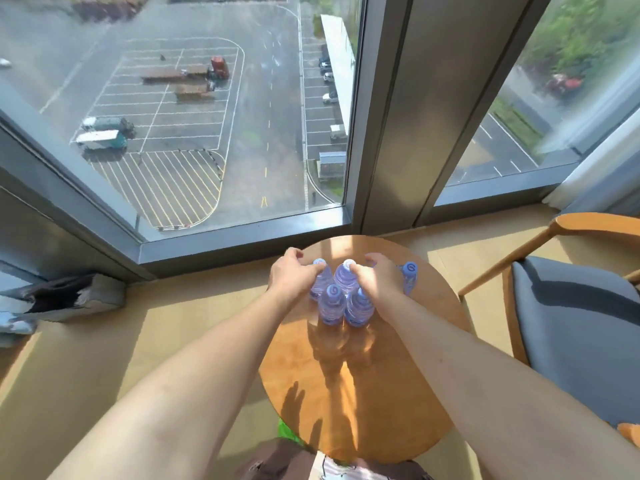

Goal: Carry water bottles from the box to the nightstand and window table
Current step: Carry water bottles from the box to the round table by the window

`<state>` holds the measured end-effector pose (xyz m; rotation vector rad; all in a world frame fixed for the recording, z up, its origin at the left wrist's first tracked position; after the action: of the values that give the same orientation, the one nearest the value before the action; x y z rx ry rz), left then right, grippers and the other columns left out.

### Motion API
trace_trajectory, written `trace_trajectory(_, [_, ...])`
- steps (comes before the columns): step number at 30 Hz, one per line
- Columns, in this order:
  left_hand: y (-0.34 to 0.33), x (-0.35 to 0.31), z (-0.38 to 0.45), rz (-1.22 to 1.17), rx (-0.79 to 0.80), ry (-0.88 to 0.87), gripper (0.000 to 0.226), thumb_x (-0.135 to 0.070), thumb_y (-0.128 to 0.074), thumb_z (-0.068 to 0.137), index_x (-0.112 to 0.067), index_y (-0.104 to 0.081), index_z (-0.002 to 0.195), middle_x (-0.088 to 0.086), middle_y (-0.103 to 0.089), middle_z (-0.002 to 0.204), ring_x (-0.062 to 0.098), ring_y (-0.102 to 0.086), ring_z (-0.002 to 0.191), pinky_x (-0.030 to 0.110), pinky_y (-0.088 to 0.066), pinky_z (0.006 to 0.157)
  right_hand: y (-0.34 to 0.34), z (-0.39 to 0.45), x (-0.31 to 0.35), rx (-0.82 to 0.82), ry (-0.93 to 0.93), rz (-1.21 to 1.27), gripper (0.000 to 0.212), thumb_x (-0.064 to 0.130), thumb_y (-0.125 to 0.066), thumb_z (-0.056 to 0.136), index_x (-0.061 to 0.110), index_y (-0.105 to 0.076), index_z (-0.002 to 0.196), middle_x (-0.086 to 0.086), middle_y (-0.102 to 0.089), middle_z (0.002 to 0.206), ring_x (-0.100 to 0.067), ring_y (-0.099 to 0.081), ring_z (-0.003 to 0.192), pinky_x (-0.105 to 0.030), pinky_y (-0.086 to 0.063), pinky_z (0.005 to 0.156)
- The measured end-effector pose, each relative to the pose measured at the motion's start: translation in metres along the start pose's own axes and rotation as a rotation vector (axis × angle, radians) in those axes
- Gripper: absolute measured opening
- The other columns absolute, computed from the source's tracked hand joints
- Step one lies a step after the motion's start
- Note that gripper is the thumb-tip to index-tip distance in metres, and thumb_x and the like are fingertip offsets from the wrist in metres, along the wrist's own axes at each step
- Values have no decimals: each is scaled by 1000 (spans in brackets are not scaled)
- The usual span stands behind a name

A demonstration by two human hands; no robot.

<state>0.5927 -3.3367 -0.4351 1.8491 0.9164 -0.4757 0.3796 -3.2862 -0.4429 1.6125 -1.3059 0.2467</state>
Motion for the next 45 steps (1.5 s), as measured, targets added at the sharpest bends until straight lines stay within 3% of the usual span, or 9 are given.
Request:
trace_trajectory(5, [58, -14, -48, 57, -203, -46, 64, -45, -76, 86, -17, -56, 140, 9, -63, 137, 29, -56, 130, 35, -45, 103, 0, -29, 54, 108, 289, -117, 55, 31, -68, 91, 14, -57, 142, -13, -66, 135, -29, -59, 124, -28, -39, 88])
trace_trajectory(11, [133, 21, -133, 150, -411, 12, 64, -46, -72, 88, -20, -53, 142, 7, -55, 145, 29, -48, 136, 39, -42, 109, -48, -111, 104, 302, 525, -176, 62, 37, -70, 90, 17, -54, 147, -10, -63, 142, -26, -54, 134, -32, -41, 108])
trace_trajectory(17, [216, 110, -249, 194, -622, 154, 63, -45, -70, 90, -20, -51, 145, 8, -52, 144, 30, -46, 136, 42, -40, 113, -138, -241, 153, 486, 844, -343, 64, 45, -70, 90, 24, -53, 148, -5, -61, 144, -27, -54, 134, -38, -45, 109])
trace_trajectory(24, [290, 250, -451, 121, -864, 408, 62, -45, -72, 89, -20, -53, 142, 8, -53, 142, 31, -48, 133, 38, -43, 109, -244, -458, 151, 747, 1186, -451, 65, 45, -69, 90, 25, -51, 149, -4, -60, 143, -25, -55, 132, -35, -44, 107])
trace_trajectory(33, [285, 438, -810, 64, -1177, 798, 64, -42, -74, 90, -17, -51, 144, 8, -52, 145, 32, -46, 136, 40, -39, 113, -343, -813, 13, 1093, 1555, -619, 66, 48, -66, 91, 30, -45, 151, -6, -56, 143, -28, -55, 130, -36, -47, 104])
trace_trajectory(37, [241, 501, -970, -10, -1274, 985, 58, -46, -67, 92, -18, -50, 141, 6, -51, 140, 30, -49, 128, 45, -46, 103, -353, -954, -70, 1238, 1741, -659, 67, 44, -66, 89, 29, -45, 151, -4, -55, 147, -29, -53, 133, -40, -47, 106])
trace_trajectory(41, [186, 546, -1098, -122, -1363, 1160, 63, -46, -64, 96, -19, -43, 149, 2, -43, 150, 29, -45, 135, 47, -47, 105, -353, -1076, -153, 1297, 2036, -778, 70, 46, -62, 93, 28, -36, 156, -4, -48, 152, -33, -46, 136, -45, -43, 109])
trace_trajectory(45, [133, 583, -1198, -190, -1431, 1325, 66, -47, -66, 95, -19, -42, 151, 5, -45, 149, 29, -43, 137, 46, -44, 108, -355, -1181, -229, 1418, 2215, -798, 69, 46, -61, 95, 30, -35, 156, -3, -46, 154, -32, -43, 138, -46, -40, 111])
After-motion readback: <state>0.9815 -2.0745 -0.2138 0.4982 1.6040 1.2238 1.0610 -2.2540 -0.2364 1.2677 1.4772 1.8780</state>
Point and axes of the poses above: each hand's wrist, its own z-axis towards the middle knuckle, its own y-axis out of the back of the hand, x = y × z, the point moved 9 cm from there along z, towards the middle knuckle
